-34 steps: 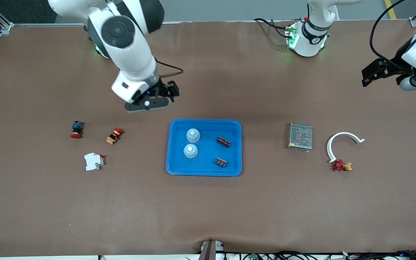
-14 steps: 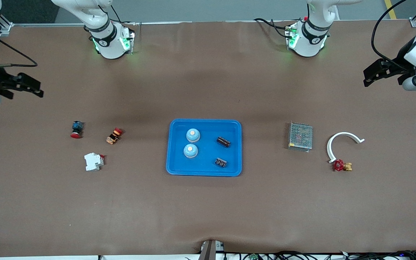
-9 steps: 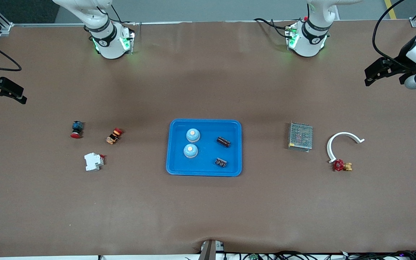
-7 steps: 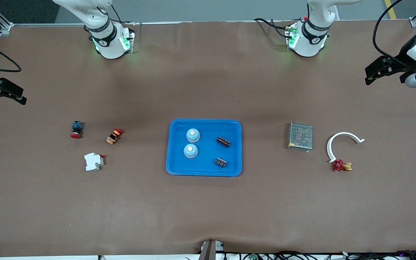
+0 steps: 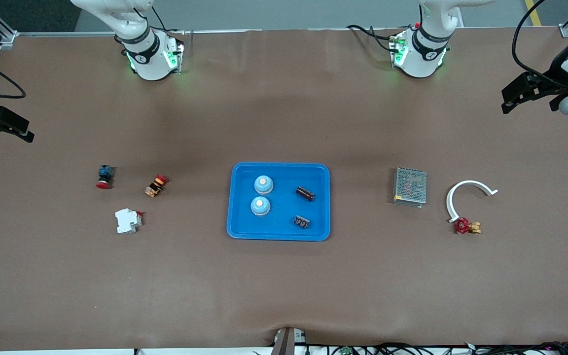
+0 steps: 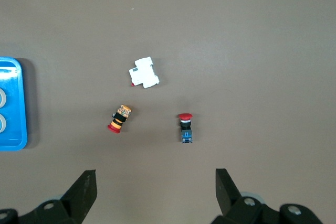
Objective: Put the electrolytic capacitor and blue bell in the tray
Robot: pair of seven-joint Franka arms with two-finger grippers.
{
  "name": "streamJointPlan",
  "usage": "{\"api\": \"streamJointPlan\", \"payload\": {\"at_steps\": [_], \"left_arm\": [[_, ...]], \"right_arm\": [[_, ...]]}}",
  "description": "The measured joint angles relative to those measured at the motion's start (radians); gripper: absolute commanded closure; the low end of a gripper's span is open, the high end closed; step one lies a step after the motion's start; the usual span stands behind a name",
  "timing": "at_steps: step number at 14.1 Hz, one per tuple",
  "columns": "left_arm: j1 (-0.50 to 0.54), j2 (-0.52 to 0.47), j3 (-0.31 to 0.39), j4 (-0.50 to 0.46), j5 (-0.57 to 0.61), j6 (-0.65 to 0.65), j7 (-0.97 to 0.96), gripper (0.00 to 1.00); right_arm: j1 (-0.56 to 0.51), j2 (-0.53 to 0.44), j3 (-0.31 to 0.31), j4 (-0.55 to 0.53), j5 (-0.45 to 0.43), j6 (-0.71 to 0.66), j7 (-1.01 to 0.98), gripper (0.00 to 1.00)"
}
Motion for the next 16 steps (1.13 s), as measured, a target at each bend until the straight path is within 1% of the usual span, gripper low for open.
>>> {"api": "streamJointPlan", "payload": {"at_steps": [16], "left_arm": [[0.0,0.0,0.0,0.004,0.0,-0.01,0.0,0.0]], "right_arm": [[0.026,0.0,0.0,-0.001,0.0,0.0,0.0,0.0]]}}
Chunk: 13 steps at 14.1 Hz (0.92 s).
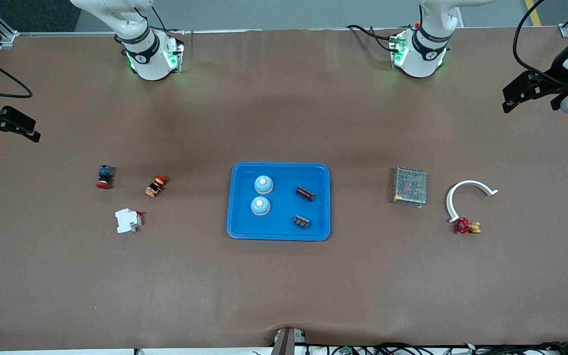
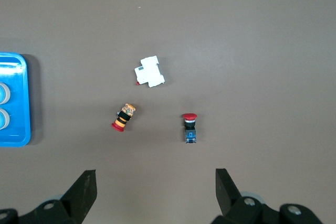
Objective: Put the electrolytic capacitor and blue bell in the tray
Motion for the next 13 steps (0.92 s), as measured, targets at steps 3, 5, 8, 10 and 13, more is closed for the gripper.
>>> {"api": "streamJointPlan", "payload": {"at_steps": [3,5,8,10,13], "left_arm": [[0.0,0.0,0.0,0.001,0.0,-0.006,0.0,0.0],[0.0,0.0,0.0,0.003,0.0,-0.007,0.0,0.0],[0.0,0.0,0.0,0.006,0.0,-0.009,0.0,0.0],[0.0,0.0,0.0,0.007,0.0,-0.011,0.0,0.0],[0.0,0.0,0.0,0.009,0.0,-0.013,0.0,0.0]], "right_arm": [[0.005,0.0,0.0,0.0,-0.006,0.0,0.0,0.0],[0.006,0.0,0.0,0.0,-0.007,0.0,0.0,0.0],[0.007,0.0,0.0,0.0,-0.007,0.0,0.0,0.0],[0.007,0.0,0.0,0.0,-0.008,0.001,0.0,0.0],[0.007,0.0,0.0,0.001,-0.008,0.001,0.0,0.0]]}}
